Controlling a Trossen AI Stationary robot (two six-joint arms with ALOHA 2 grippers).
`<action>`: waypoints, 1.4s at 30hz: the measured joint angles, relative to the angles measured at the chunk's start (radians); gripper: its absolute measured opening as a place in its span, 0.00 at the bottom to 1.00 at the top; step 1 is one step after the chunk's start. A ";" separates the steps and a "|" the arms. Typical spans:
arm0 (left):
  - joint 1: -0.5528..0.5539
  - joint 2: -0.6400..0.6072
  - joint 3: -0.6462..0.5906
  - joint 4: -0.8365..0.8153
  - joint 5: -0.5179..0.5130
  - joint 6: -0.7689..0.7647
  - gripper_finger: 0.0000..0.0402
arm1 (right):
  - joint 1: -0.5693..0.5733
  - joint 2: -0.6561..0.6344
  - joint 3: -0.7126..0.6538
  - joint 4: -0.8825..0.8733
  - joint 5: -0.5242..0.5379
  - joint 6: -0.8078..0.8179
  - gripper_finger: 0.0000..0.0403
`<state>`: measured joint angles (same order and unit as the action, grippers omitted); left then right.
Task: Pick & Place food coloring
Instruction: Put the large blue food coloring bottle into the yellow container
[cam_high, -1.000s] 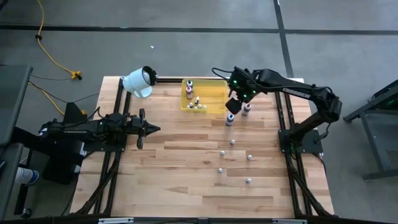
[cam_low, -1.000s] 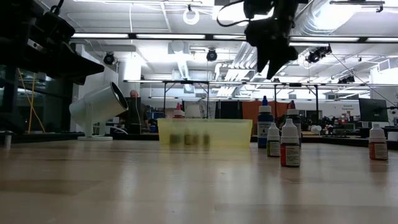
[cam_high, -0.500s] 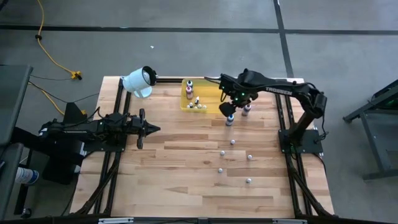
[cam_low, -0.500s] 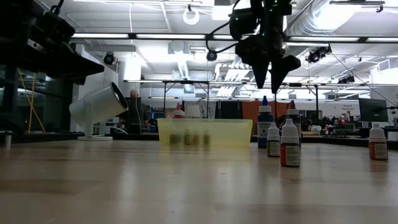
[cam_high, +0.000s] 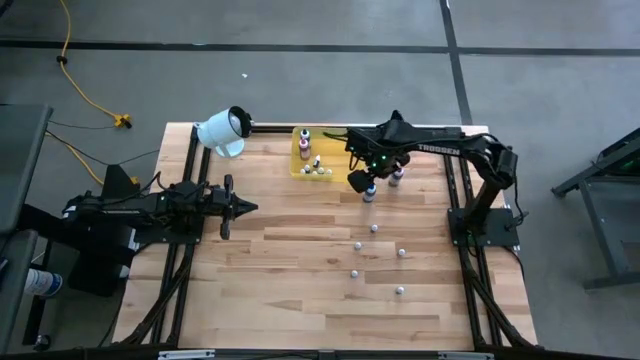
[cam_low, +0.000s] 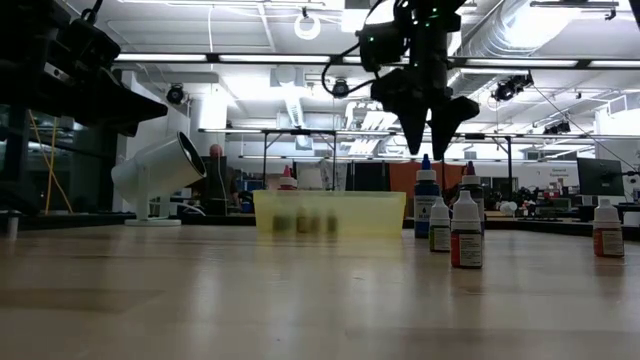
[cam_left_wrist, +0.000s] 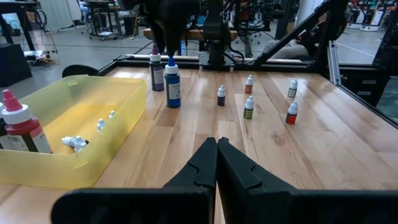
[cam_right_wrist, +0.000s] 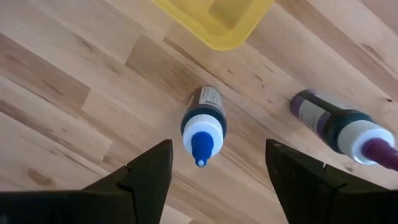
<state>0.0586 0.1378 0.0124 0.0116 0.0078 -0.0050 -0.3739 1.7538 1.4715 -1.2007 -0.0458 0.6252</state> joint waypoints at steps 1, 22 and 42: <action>0.000 0.000 0.000 0.000 0.000 0.000 0.00 | 0.002 0.006 0.000 0.000 -0.001 0.002 0.61; 0.000 0.000 0.000 0.000 0.000 0.000 0.00 | 0.021 0.068 -0.056 0.057 -0.014 0.048 0.61; 0.000 0.000 0.000 0.000 0.000 0.000 0.00 | 0.021 0.068 -0.068 0.066 0.030 0.048 0.42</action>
<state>0.0586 0.1379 0.0124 0.0115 0.0078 -0.0048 -0.3531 1.8214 1.4031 -1.1351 -0.0154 0.6731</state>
